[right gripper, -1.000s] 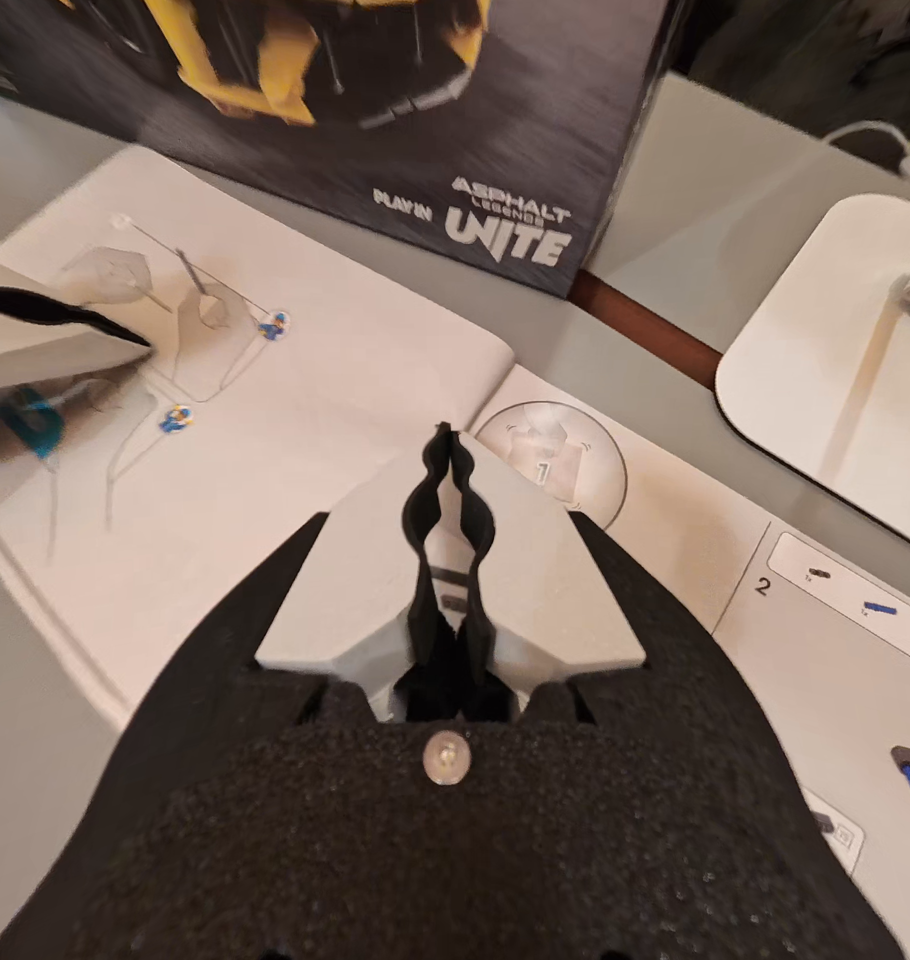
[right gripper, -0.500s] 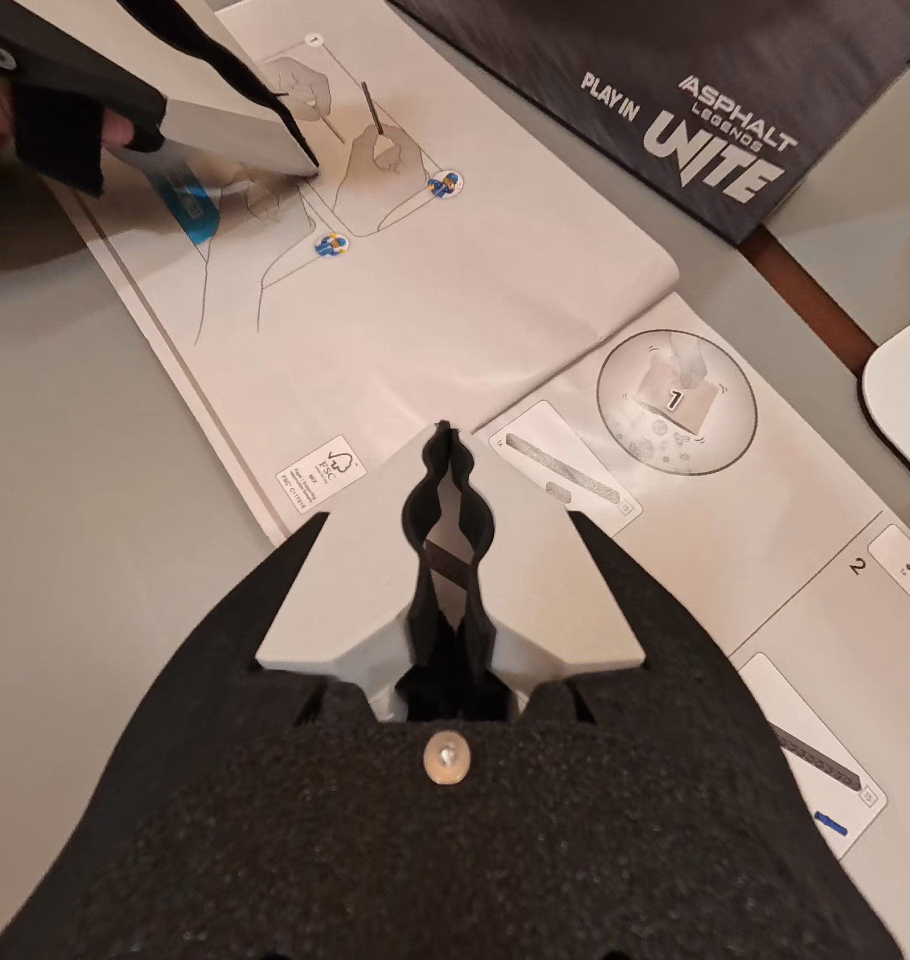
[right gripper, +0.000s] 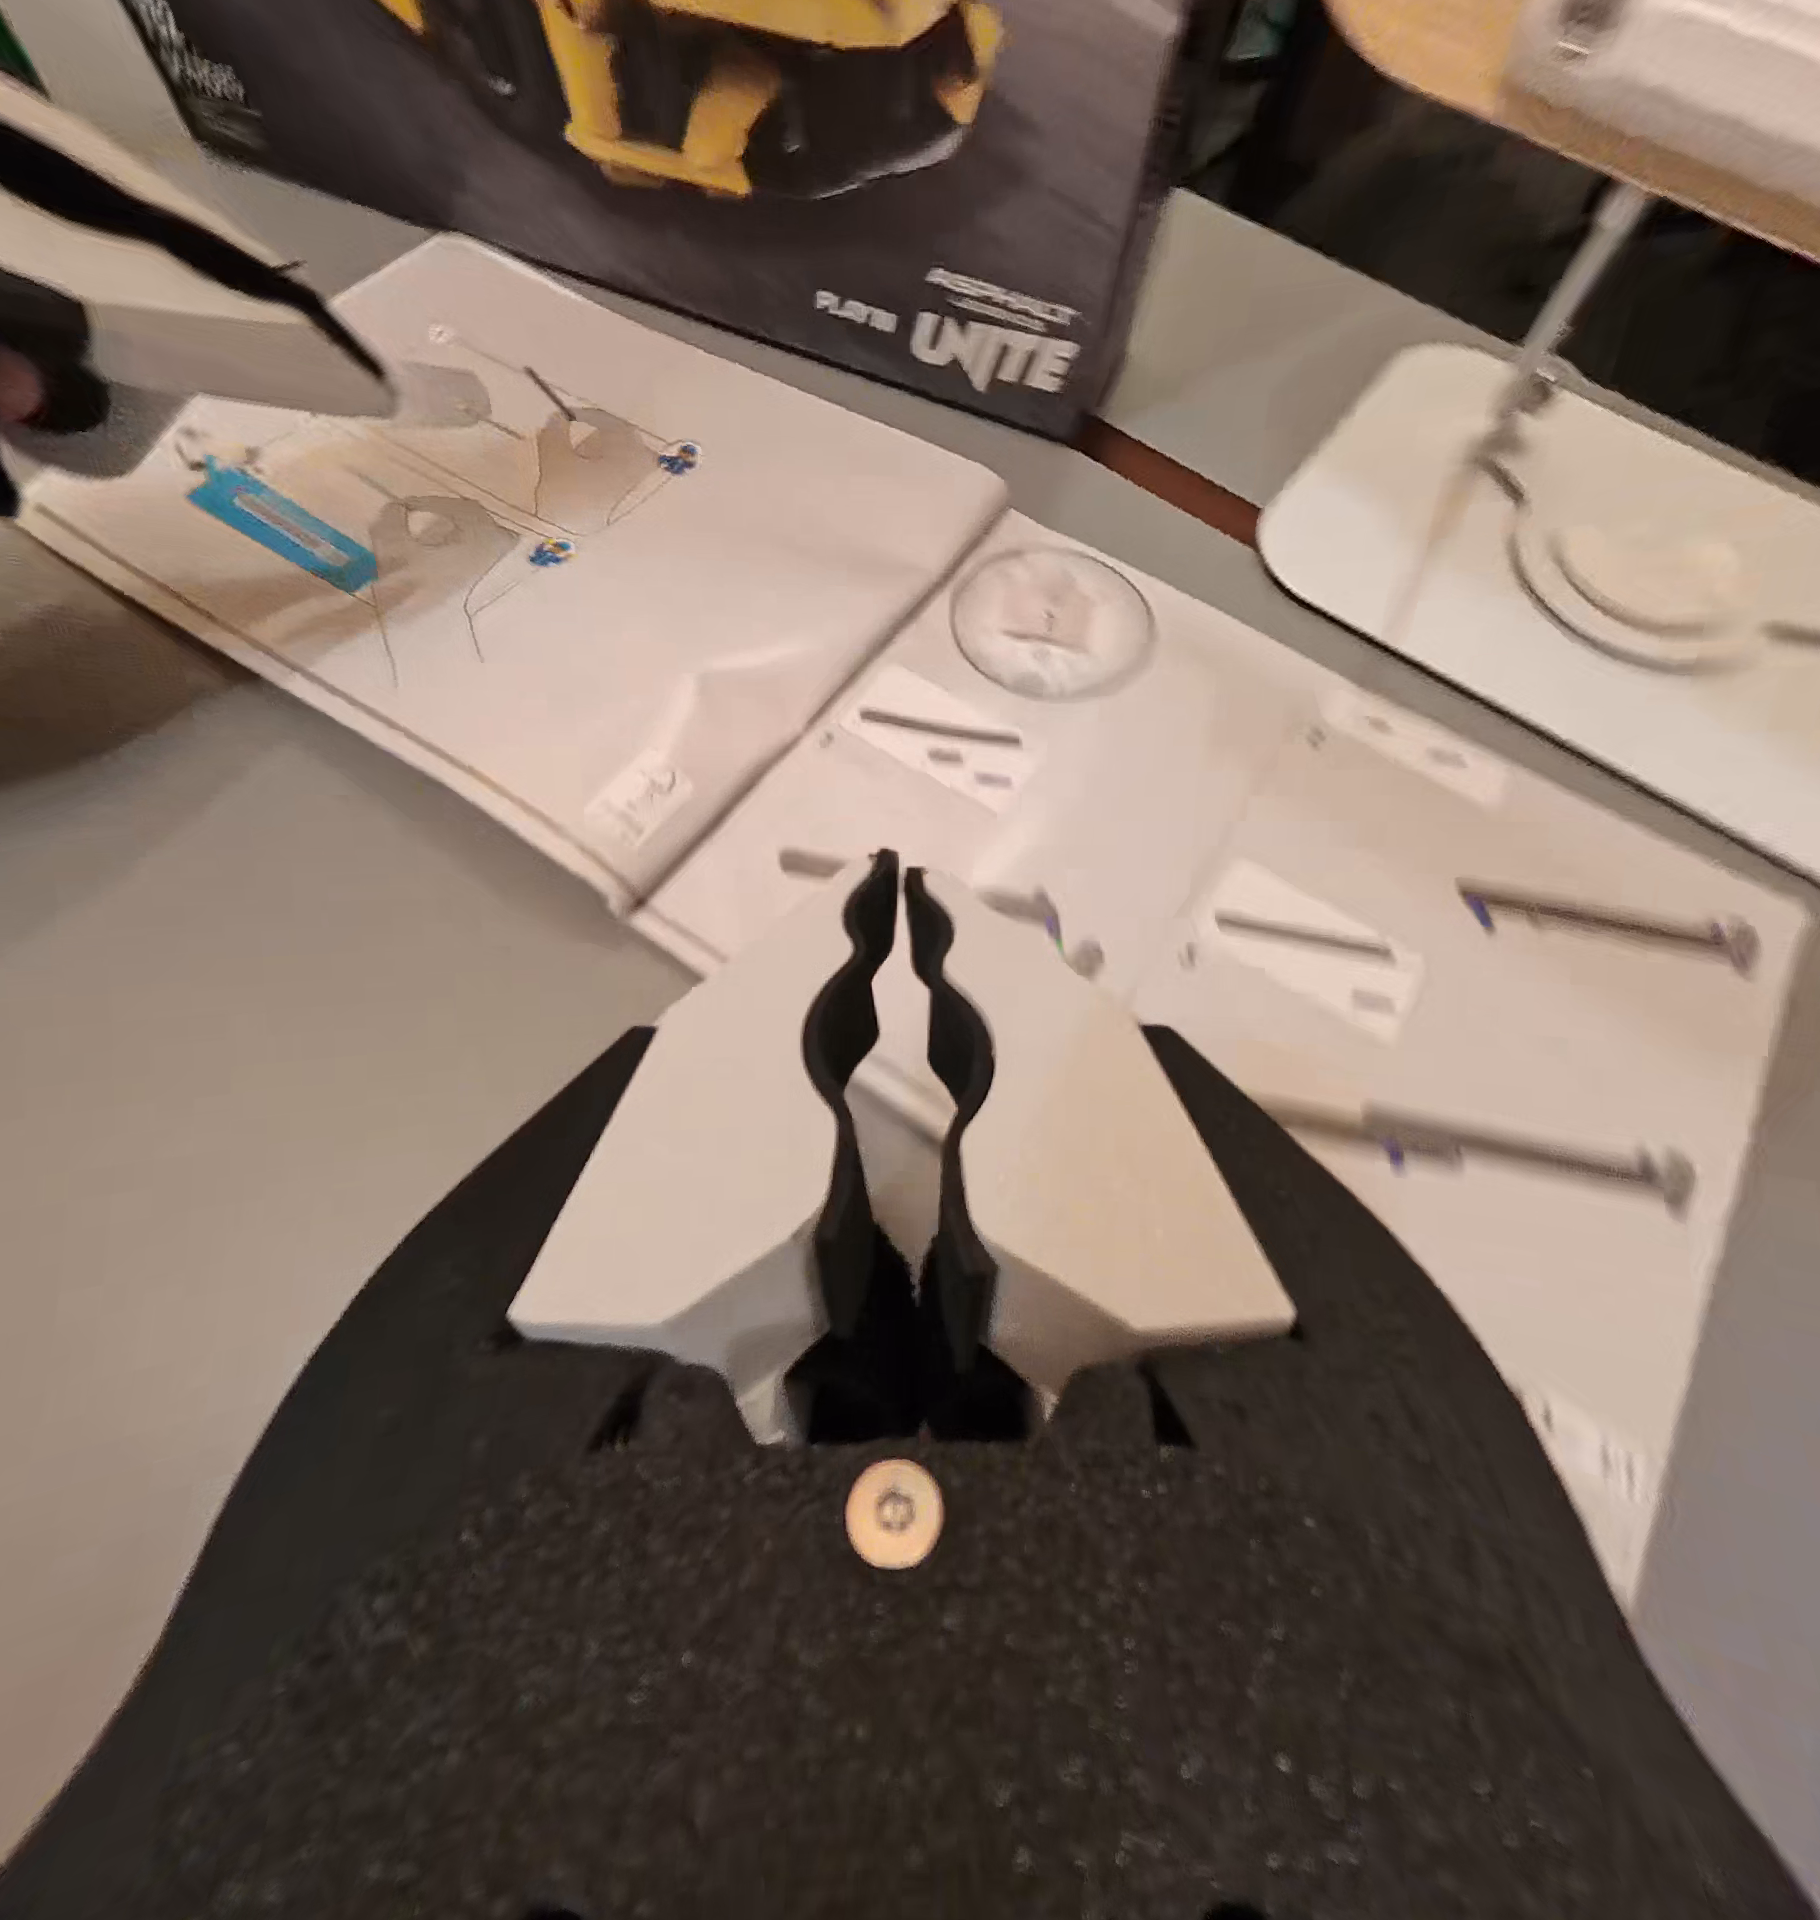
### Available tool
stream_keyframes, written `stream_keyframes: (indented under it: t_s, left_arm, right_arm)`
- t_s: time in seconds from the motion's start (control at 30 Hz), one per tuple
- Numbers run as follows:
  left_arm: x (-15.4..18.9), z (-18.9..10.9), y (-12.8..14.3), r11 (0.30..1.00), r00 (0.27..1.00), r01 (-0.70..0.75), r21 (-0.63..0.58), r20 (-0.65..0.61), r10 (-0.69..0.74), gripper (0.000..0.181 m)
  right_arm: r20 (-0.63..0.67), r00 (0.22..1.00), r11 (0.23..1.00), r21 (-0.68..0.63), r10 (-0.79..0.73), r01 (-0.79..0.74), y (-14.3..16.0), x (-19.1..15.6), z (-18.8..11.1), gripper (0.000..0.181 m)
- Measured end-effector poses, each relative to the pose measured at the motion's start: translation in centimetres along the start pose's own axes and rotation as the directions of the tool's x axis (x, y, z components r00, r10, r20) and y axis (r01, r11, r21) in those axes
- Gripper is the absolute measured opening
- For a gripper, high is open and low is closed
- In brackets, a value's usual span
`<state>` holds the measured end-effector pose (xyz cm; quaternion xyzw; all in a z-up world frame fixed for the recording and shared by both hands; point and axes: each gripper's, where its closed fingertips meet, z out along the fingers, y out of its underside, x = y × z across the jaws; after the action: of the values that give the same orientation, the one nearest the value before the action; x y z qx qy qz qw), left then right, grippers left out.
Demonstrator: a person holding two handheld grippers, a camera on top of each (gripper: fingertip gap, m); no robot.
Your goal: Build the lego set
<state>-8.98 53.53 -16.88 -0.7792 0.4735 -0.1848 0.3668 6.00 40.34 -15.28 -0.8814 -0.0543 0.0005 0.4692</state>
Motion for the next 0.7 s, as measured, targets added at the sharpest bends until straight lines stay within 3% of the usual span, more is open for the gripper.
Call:
stream_keyframes:
  t_s: [0.03,0.13,0.27,0.37,0.47,0.7]
  left_arm:
    - [0.8,-1.1,0.2,1.000,1.000,0.014,0.010,-0.019,-0.014,0.011]
    - [3.8,-4.4,1.5,0.987,0.985,0.130,0.092,-0.126,-0.118,0.018]
    - [5.9,-6.8,3.2,0.941,0.949,0.260,0.219,-0.239,-0.207,0.023]
    - [5.4,-7.4,3.7,0.917,0.937,0.306,0.255,-0.252,-0.242,0.026]
    - [5.0,-7.7,2.9,0.893,0.924,0.339,0.296,-0.281,-0.258,0.026]
    - [4.7,-7.1,3.5,0.895,0.913,0.361,0.264,-0.298,-0.280,0.026]
  right_arm:
    - [-0.017,0.999,0.999,0.015,0.040,-0.040,0.6,0.2,-1.6,0.004]
    - [-0.090,0.985,0.989,0.041,0.147,-0.144,3.4,1.2,-4.9,0.018]
    - [-0.123,0.963,0.964,0.141,0.242,-0.224,5.5,2.3,-6.1,0.028]
    - [-0.140,0.960,0.963,0.155,0.243,-0.221,6.0,2.9,-6.6,0.040]
    - [-0.138,0.960,0.958,0.185,0.244,-0.218,6.2,3.4,-6.5,0.039]
    - [-0.126,0.954,0.950,0.194,0.271,-0.244,6.1,3.7,-6.8,0.035]
